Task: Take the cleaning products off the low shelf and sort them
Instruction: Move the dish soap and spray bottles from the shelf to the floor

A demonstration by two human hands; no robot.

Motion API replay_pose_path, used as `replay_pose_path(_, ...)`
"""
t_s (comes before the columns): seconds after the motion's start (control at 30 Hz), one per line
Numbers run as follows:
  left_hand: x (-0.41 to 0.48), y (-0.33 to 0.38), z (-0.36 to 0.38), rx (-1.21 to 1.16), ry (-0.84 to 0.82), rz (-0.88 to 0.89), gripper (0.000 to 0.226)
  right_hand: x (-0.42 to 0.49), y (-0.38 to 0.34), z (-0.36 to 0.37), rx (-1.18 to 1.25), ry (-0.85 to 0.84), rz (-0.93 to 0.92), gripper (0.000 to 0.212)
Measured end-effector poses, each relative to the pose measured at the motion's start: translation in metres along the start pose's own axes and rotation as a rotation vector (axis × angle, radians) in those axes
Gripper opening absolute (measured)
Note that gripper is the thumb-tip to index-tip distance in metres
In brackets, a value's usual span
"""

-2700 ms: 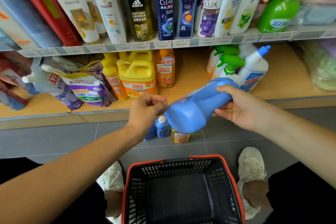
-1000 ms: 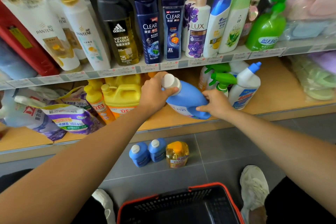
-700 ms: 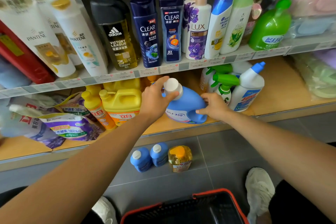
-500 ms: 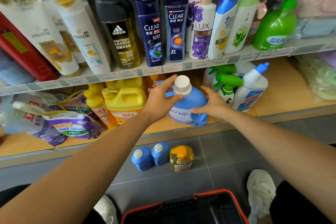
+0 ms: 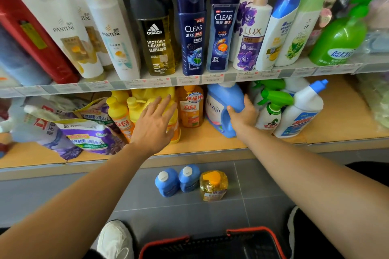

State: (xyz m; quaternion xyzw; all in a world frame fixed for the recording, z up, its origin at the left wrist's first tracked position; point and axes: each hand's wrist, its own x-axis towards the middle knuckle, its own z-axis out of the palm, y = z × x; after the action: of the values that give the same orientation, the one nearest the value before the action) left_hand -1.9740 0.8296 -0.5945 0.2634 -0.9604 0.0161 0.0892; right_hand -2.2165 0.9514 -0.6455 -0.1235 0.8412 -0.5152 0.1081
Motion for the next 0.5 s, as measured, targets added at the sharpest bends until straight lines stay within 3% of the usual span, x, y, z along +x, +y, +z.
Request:
replay_pose_path(0.1,-0.003,-0.007,0.003,-0.045,-0.034,0.033,0.084,-0.019,0.005,0.021,0.044,0.138,0.088,0.052)
replay_pose_path(0.23,-0.006,-0.009,0.002,-0.059,-0.04,0.052,0.086,-0.032,-0.004,0.045,-0.013,0.041,0.079,0.035)
replay_pose_path(0.3,-0.009,-0.009,0.001,-0.025,-0.024,0.034,0.085,-0.03,-0.014,0.056,-0.046,-0.138,-0.018,0.05)
replay_pose_path(0.4,-0.014,-0.012,-0.001,-0.031,-0.007,-0.028,0.086,-0.024,-0.032,0.067,-0.055,-0.398,-0.195,0.098)
replay_pose_path(0.5,-0.014,-0.014,-0.002,-0.081,-0.027,-0.03,0.088,-0.013,-0.043,0.076,-0.024,-0.475,-0.241,0.105)
